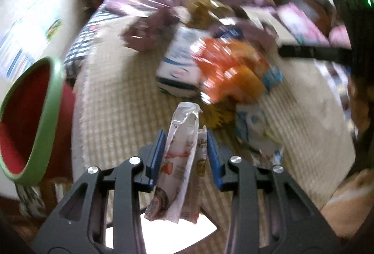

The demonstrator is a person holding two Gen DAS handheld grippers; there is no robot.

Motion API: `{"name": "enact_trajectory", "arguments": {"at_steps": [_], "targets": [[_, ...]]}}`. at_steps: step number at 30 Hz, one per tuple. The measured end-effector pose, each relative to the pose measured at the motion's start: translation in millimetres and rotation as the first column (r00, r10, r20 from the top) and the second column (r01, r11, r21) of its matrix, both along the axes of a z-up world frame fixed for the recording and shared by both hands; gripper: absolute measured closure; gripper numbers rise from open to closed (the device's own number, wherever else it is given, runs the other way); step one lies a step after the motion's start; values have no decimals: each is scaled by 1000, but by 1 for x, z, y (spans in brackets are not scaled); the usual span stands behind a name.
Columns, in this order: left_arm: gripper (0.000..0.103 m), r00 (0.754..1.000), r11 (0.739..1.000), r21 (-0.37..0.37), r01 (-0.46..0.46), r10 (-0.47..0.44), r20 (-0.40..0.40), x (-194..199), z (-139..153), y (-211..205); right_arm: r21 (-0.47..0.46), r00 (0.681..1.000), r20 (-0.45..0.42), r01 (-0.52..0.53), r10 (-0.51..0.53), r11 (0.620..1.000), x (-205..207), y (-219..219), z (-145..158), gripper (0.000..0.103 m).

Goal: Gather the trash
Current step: 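Grasp the orange chip bag with the right tool and lift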

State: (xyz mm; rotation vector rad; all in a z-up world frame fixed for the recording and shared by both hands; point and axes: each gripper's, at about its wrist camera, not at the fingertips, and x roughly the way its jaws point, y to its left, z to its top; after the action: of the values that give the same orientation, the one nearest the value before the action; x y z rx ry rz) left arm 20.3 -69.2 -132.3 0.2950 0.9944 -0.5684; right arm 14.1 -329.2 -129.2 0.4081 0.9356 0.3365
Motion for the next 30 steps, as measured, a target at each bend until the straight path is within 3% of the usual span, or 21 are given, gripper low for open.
{"name": "enact_trajectory", "arguments": {"at_steps": [4, 10, 12, 14, 19, 26, 30], "targets": [[70, 992, 987, -106, -124, 126, 10, 6, 15, 14, -2, 1000, -14, -15, 15, 1000, 7, 3, -5, 63], [70, 969, 955, -192, -227, 241, 51, 8, 38, 25, 10, 999, -44, -30, 30, 1000, 17, 8, -16, 63], [70, 957, 940, -213, -266, 284, 56, 9, 43, 31, 8, 998, -51, -34, 35, 999, 18, 9, -19, 59], [70, 948, 924, -238, -299, 317, 41, 11, 46, 37, 8, 998, -57, -30, 30, 1000, 19, 10, -23, 47], [70, 932, 902, -264, -340, 360, 32, 10, 49, 47, 34, 995, -101, -16, 19, 999, 23, 6, -35, 41], [70, 918, 889, -266, -373, 395, 34, 7, 48, 60, 101, 988, -149, -17, 32, 995, 28, 9, -45, 41], [70, 903, 875, -265, -406, 429, 33, 7, 47, 74, 135, 988, -151, -15, 36, 991, 26, 11, -47, 57]]}}
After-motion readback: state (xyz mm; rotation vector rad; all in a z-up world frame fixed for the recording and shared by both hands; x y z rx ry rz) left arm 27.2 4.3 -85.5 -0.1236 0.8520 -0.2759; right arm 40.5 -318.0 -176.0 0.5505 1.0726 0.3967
